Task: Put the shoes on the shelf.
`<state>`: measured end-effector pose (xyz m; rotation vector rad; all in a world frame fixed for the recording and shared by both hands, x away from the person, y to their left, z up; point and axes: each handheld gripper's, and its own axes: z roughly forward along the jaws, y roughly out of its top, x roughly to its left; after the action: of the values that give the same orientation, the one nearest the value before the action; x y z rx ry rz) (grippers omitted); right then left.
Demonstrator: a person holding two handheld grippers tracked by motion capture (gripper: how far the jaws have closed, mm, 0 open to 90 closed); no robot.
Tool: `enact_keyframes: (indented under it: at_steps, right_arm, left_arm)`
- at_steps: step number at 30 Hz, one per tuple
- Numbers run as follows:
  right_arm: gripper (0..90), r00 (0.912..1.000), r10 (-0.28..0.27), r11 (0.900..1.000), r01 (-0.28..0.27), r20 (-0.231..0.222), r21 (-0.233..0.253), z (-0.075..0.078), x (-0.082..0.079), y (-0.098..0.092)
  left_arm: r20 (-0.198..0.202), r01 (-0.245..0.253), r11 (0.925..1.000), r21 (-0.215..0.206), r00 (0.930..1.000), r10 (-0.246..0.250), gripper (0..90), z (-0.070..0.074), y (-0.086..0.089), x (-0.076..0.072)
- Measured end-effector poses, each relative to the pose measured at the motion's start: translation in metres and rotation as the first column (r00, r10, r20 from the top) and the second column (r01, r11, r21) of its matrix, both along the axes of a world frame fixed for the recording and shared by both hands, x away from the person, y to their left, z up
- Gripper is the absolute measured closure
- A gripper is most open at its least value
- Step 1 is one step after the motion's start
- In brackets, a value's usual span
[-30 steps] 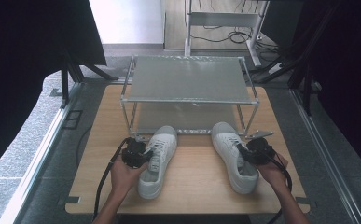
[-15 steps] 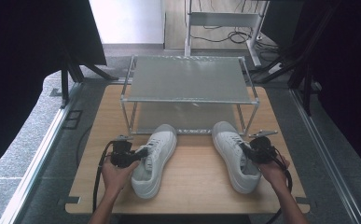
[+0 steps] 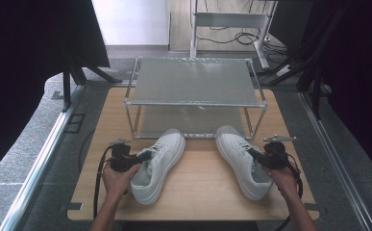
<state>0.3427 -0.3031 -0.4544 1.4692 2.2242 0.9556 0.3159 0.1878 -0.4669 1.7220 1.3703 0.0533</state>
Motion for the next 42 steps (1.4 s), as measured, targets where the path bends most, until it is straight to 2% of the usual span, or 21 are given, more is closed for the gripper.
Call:
enact_keyframes:
  at_steps: [3, 4, 5, 7, 9, 14, 15, 18, 19, 21, 23, 26, 27, 28, 30, 32, 33, 34, 37, 39, 42]
  right_arm:
    - [86.8, 0.9999, 0.0, 0.999, -0.001, 0.015, 0.033, 0.003, -0.006, -0.002]
    - [86.8, 0.9999, 0.0, 0.999, -0.001, 0.015, 0.033, 0.003, -0.006, -0.002]
    - [86.8, 0.9998, 0.002, 0.996, -0.004, 0.022, 0.092, 0.005, -0.01, -0.007]
    - [86.8, 0.9997, 0.003, 0.994, -0.006, 0.023, 0.11, 0.005, -0.011, -0.008]
    - [86.8, 0.9991, 0.0, 0.983, -0.008, 0.041, 0.184, 0.008, -0.017, -0.013]
    - [86.8, 0.9984, 0.004, 0.972, -0.017, 0.056, 0.236, 0.011, -0.022, -0.017]
    - [86.9, 0.998, 0.014, 0.963, -0.03, 0.061, 0.267, 0.014, -0.024, -0.018]
    - [86.9, 0.9974, 0.019, 0.957, -0.039, 0.07, 0.286, 0.016, -0.026, -0.019]
    - [86.8, 0.9965, 0.018, 0.949, -0.043, 0.082, 0.313, 0.018, -0.028, -0.02]
    - [86.8, 0.9959, 0.022, 0.942, -0.05, 0.088, 0.333, 0.021, -0.031, -0.02]
    - [86.8, 0.9953, 0.024, 0.937, -0.055, 0.094, 0.345, 0.022, -0.032, -0.021]
    - [86.8, 0.9937, 0.034, 0.919, -0.073, 0.107, 0.387, 0.026, -0.034, -0.022]
    - [86.8, 0.9928, 0.044, 0.91, -0.086, 0.112, 0.405, 0.03, -0.034, -0.022]
    - [86.8, 0.9923, 0.046, 0.907, -0.089, 0.115, 0.41, 0.031, -0.034, -0.022]
    - [86.8, 0.9914, 0.044, 0.903, -0.092, 0.123, 0.419, 0.033, -0.035, -0.022]
    - [86.8, 0.9895, 0.042, 0.897, -0.098, 0.138, 0.43, 0.038, -0.036, -0.022]
    - [86.9, 0.9885, 0.033, 0.89, -0.097, 0.148, 0.445, 0.042, -0.037, -0.022]
    - [86.9, 0.9885, 0.033, 0.89, -0.097, 0.148, 0.445, 0.042, -0.037, -0.022]
    - [86.9, 0.9868, 0.015, 0.879, -0.09, 0.161, 0.468, 0.049, -0.037, -0.022]
    - [86.9, 0.9855, 0.01, 0.875, -0.091, 0.169, 0.475, 0.053, -0.037, -0.021]
    - [86.9, 0.9843, 0.007, 0.874, -0.092, 0.176, 0.478, 0.058, -0.035, -0.019]
  left_arm:
    - [0.029, 0.02, 0.9977, -0.065, 0.9994, -0.018, 83.6, 0.012, 0.001, -0.004]
    - [0.029, 0.02, 0.9977, -0.065, 0.9994, -0.018, 83.6, 0.012, 0.001, -0.004]
    - [0.039, 0.032, 0.9945, -0.1, 0.9988, -0.029, 83.5, 0.017, 0.002, -0.007]
    - [0.046, 0.036, 0.9921, -0.12, 0.9985, -0.031, 83.5, 0.019, 0.002, -0.009]
    - [0.062, 0.048, 0.9867, -0.155, 0.9973, -0.039, 83.5, 0.024, 0.004, -0.013]
    - [0.094, 0.067, 0.983, -0.171, 0.9943, -0.051, 83.3, 0.03, 0.006, -0.018]
    - [0.107, 0.069, 0.9806, -0.183, 0.993, -0.05, 83.3, 0.033, 0.007, -0.02]
    - [0.116, 0.071, 0.9776, -0.198, 0.992, -0.049, 83.3, 0.036, 0.009, -0.022]
    - [0.127, 0.076, 0.9738, -0.214, 0.9907, -0.049, 83.3, 0.038, 0.011, -0.023]
    - [0.133, 0.079, 0.972, -0.221, 0.9899, -0.05, 83.3, 0.039, 0.012, -0.024]
    - [0.151, 0.088, 0.967, -0.239, 0.9872, -0.053, 83.2, 0.042, 0.014, -0.025]
    - [0.171, 0.125, 0.9461, -0.299, 0.9823, -0.075, 82.8, 0.044, 0.019, -0.025]
    - [0.181, 0.142, 0.9306, -0.337, 0.9799, -0.084, 83.0, 0.044, 0.021, -0.025]
    - [0.188, 0.144, 0.926, -0.349, 0.9789, -0.082, 83.0, 0.045, 0.022, -0.025]
    - [0.196, 0.147, 0.9223, -0.358, 0.9774, -0.079, 83.1, 0.046, 0.023, -0.026]
    - [0.212, 0.149, 0.9225, -0.356, 0.9742, -0.076, 83.0, 0.049, 0.024, -0.027]
    - [0.223, 0.149, 0.9241, -0.352, 0.9722, -0.072, 83.0, 0.051, 0.024, -0.027]
    - [0.228, 0.148, 0.9244, -0.351, 0.9711, -0.069, 83.0, 0.053, 0.024, -0.027]
    - [0.245, 0.151, 0.9191, -0.364, 0.9676, -0.061, 83.1, 0.057, 0.025, -0.027]
    - [0.253, 0.161, 0.9122, -0.377, 0.9652, -0.066, 83.2, 0.062, 0.023, -0.024]
    - [0.257, 0.169, 0.9095, -0.38, 0.9636, -0.072, 83.2, 0.066, 0.021, -0.02]
